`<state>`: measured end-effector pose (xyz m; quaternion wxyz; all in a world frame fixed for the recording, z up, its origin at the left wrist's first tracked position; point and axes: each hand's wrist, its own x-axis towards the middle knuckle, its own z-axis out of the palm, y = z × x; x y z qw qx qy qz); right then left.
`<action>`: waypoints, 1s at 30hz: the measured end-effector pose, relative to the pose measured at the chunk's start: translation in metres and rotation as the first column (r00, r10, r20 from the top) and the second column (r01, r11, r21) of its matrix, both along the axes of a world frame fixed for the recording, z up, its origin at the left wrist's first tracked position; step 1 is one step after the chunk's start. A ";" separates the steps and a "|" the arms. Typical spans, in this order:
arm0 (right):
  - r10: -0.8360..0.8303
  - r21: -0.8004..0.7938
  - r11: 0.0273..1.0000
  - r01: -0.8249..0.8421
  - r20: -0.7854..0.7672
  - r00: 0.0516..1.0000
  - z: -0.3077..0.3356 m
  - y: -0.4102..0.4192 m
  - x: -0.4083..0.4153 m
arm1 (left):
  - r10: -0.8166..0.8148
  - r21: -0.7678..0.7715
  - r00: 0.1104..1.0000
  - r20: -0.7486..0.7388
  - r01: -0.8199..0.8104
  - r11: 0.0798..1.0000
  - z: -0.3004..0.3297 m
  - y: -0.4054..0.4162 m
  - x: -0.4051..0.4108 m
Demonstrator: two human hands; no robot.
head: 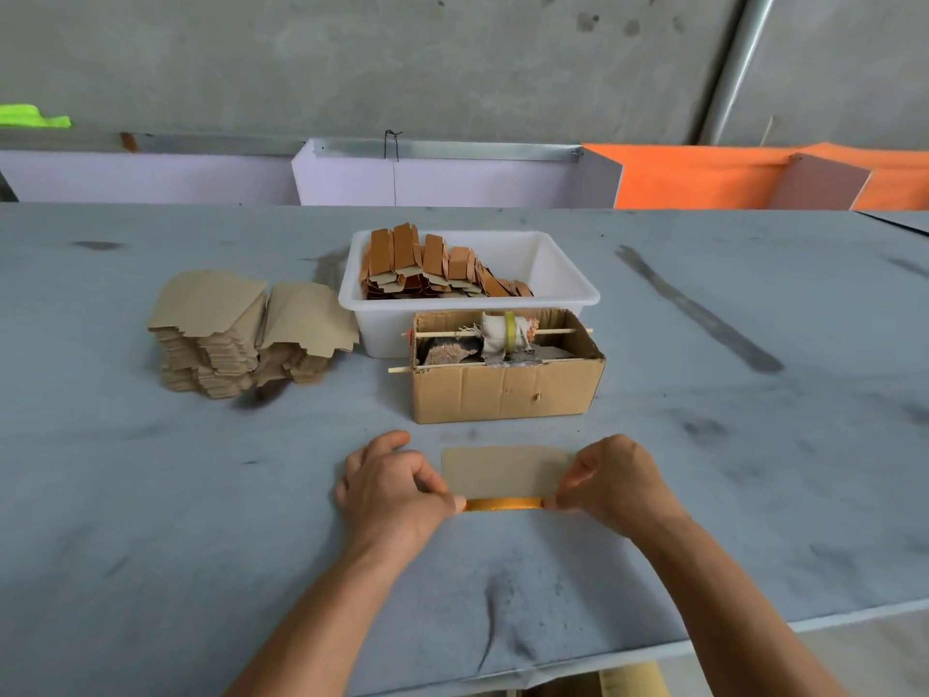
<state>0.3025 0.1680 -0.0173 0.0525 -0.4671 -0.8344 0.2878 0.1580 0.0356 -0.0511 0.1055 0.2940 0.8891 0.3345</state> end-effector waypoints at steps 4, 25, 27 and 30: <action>-0.058 -0.062 0.997 0.052 -0.109 0.992 -0.006 -0.003 0.003 | -0.010 0.024 1.000 0.013 0.010 1.000 0.002 -0.002 0.003; 0.393 0.760 0.586 -0.280 0.035 0.919 -0.033 -0.052 0.012 | -0.457 -0.190 0.576 -0.678 0.464 0.865 0.007 -0.015 0.052; 0.416 0.773 0.572 -0.274 0.014 0.909 -0.037 -0.050 0.012 | -0.468 -0.187 0.576 -0.670 0.479 0.857 0.006 -0.015 0.051; 0.424 0.785 0.551 -0.282 0.028 0.905 -0.038 -0.045 0.012 | -0.471 -0.181 0.603 -0.644 0.478 0.860 0.004 -0.016 0.045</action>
